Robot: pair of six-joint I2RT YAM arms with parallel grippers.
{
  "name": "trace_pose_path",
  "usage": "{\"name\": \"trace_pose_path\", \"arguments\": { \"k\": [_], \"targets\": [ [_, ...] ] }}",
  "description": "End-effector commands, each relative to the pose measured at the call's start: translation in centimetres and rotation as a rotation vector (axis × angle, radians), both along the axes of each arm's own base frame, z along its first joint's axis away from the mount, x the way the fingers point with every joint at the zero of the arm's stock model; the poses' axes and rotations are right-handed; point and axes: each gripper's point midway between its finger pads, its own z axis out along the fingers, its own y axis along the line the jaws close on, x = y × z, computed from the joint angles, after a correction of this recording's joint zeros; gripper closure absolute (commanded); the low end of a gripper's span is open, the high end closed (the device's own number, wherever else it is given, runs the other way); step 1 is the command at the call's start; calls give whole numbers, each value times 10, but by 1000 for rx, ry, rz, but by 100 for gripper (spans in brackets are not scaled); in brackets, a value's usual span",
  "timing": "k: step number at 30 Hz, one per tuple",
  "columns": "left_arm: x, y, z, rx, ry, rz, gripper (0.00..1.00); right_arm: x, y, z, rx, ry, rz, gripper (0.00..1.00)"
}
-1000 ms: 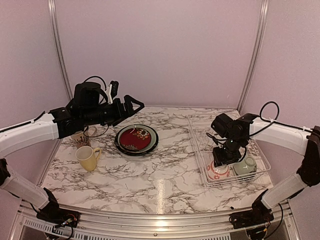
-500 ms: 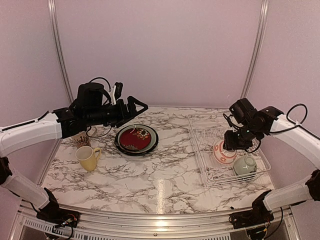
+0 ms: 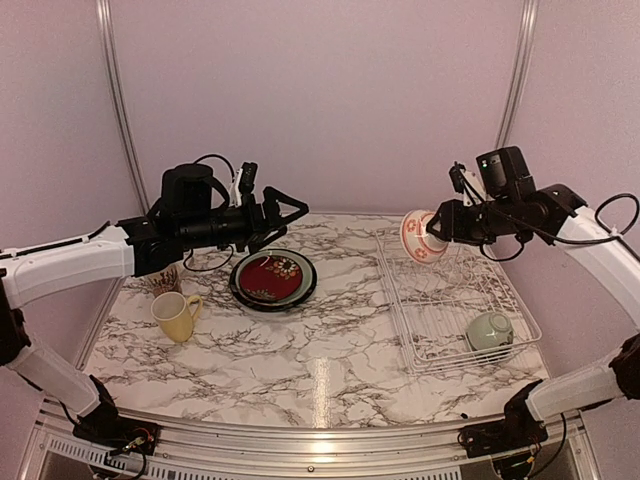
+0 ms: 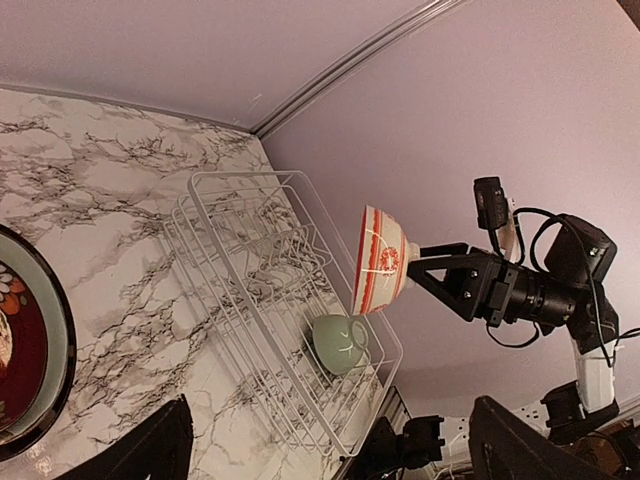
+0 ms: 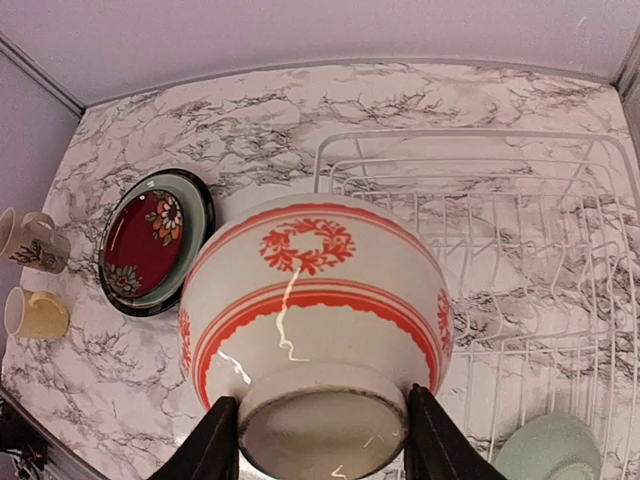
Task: Unload the mixed dishes from the dish rack
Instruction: Pass from the right arm to the left
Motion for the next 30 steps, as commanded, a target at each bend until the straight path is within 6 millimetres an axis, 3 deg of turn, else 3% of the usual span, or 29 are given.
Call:
{"name": "trace_pose_path", "arguments": {
  "k": [1,7,14,23,30],
  "targets": [
    [-6,-18,20,-98,-19,-77,1,23,55,54,239,-150,168,71],
    [-9,-35,28,-166,-11,-131,1,27,112,62,381,-148,314,71],
    [-4,-44,18,-182,29,-140,3,14,165,66,544,-98,475,71],
    [-15,-45,31,-273,46,-196,15,4,192,57,692,-21,579,71],
    [-17,-40,33,-276,51,-184,30,-3,203,52,732,21,632,71]
  ]
}}
